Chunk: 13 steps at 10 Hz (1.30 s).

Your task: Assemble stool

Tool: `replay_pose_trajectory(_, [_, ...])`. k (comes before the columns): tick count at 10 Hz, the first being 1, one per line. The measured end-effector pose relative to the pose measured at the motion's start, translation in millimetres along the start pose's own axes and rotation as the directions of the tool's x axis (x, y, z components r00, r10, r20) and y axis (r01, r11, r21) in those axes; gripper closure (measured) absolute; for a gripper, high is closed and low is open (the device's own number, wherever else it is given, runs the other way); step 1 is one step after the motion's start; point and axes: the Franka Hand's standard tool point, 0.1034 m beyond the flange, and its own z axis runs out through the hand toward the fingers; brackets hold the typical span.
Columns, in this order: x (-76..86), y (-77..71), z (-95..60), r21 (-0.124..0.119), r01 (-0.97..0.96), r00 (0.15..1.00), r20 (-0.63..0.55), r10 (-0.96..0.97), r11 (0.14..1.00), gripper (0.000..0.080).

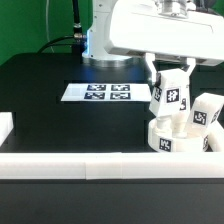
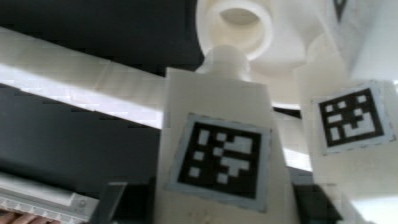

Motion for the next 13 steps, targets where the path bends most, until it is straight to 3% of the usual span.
replay_pose_trajectory(13, [-14.8, -6.8, 8.3, 0.004, 0.006, 1.0, 0.026, -0.006, 1.0, 0.0474])
